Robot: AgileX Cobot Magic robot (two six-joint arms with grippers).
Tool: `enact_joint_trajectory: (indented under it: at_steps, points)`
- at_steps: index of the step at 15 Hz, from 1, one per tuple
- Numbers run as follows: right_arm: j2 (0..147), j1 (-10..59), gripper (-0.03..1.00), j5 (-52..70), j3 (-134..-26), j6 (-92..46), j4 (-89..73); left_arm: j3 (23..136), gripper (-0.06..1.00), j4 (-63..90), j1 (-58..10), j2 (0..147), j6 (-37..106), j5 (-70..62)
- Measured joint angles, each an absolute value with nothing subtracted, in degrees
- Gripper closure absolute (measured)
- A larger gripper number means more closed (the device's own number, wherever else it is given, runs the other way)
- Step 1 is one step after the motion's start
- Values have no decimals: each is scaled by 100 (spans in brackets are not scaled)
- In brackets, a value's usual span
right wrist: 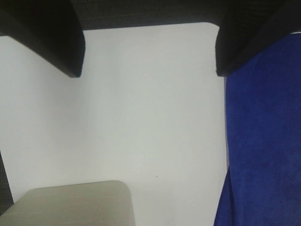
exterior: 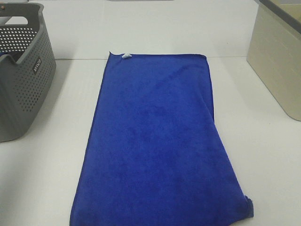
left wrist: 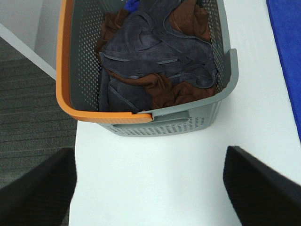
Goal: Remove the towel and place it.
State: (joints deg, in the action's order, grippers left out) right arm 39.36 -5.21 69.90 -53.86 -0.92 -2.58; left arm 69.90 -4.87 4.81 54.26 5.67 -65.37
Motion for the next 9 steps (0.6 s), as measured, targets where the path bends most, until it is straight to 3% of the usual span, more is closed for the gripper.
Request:
enact_joint_trajectory:
  at_steps: [2, 9]
  points:
    - [2790, -521, 22, 6990, -4750, -80, -86, 6257, 14, -487, 481, 4400, 539, -6440]
    - [911, -23, 22, 6990, -3919, -367, 0, 3988, 14, -441, 481, 1770, 441, -6188]
